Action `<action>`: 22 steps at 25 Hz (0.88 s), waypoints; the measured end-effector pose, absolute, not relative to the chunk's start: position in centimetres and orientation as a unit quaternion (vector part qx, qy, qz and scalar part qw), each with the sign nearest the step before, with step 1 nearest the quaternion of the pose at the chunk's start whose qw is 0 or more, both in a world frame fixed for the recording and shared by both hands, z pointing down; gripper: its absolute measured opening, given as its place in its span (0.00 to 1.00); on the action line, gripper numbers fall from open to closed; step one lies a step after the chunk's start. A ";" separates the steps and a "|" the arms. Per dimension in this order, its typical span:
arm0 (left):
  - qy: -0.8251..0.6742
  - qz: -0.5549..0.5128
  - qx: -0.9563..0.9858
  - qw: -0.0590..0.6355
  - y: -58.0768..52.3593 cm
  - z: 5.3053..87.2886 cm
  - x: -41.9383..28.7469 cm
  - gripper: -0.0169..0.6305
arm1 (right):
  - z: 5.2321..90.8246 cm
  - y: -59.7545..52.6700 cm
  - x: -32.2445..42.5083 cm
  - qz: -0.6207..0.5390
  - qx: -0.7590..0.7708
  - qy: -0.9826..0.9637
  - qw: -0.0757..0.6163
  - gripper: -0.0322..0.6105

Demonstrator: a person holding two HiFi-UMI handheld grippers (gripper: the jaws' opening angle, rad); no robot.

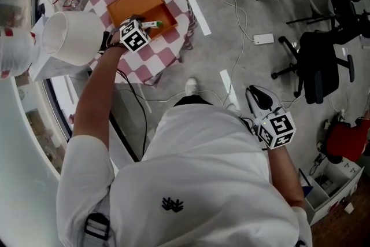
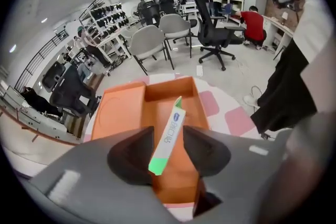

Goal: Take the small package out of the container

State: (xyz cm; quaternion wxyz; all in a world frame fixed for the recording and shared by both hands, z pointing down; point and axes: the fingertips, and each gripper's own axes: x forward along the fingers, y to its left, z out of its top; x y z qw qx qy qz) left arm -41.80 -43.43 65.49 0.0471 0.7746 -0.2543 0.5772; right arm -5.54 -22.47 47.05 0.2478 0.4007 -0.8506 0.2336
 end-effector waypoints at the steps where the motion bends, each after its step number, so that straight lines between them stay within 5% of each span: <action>1: -0.248 0.579 0.775 0.049 -43.6 65.8 -41.7 0.32 | 47.1 -22.7 -5.6 0.235 0.401 -0.850 0.248 0.10; 22: -0.260 0.575 0.774 0.059 -43.9 65.9 -41.8 0.27 | 47.1 -24.5 -5.2 0.229 0.409 -0.851 0.239 0.10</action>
